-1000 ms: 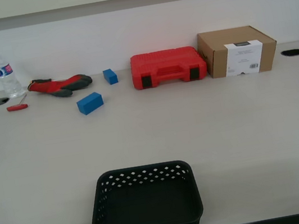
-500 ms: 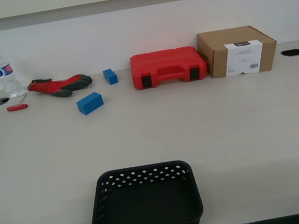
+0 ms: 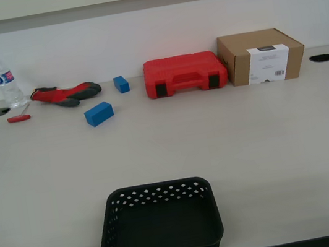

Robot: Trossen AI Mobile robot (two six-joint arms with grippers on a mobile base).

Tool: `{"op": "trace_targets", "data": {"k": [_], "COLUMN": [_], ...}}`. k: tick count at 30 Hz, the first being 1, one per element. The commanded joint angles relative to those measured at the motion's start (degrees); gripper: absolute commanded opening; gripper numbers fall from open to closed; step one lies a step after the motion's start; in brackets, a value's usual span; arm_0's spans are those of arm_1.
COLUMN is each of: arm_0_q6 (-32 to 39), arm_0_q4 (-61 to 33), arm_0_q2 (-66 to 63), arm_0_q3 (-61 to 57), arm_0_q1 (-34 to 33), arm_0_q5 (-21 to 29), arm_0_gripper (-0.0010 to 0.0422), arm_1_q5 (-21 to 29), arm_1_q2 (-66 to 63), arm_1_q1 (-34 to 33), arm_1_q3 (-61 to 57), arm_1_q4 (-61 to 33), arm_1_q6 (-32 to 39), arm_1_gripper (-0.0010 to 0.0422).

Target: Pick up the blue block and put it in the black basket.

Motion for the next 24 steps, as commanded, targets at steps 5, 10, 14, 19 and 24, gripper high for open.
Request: {"op": "trace_targets", "data": {"k": [5,10,14,19,24], "arm_0_q6": [0.02,0.02,0.00,0.02,0.02], "arm_0_q4": [0.02,0.04,0.04,0.04,0.00], "arm_0_q2": [0.00,0.00,0.00,0.00,0.00], "arm_0_q3": [0.07,0.07,0.07,0.07,0.07], "arm_0_q1": [0.00,0.00,0.00,0.00,0.00], "arm_0_q5": [0.00,0.00,0.00,0.00,0.00], "arm_0_gripper": [0.0000,0.0000,0.0000,0.0000,0.0000], "arm_1_q5": [7.45,8.83,8.87,9.25,6.32], "arm_1_q2": [23.67,41.55,50.60,58.71,66.99], "arm_1_q1": [-0.26,-2.51,-4.28,-5.81,-5.90], "arm_1_q3": [3.43,13.20,23.54,37.94,51.30], "arm_1_q4": [0.39,-0.70,-11.02,-31.32,-41.81], "arm_1_q6": [0.72,3.52,8.83,19.47,21.88], "arm_1_gripper": [0.0000,0.0000,0.0000,0.0008,0.0075]}}
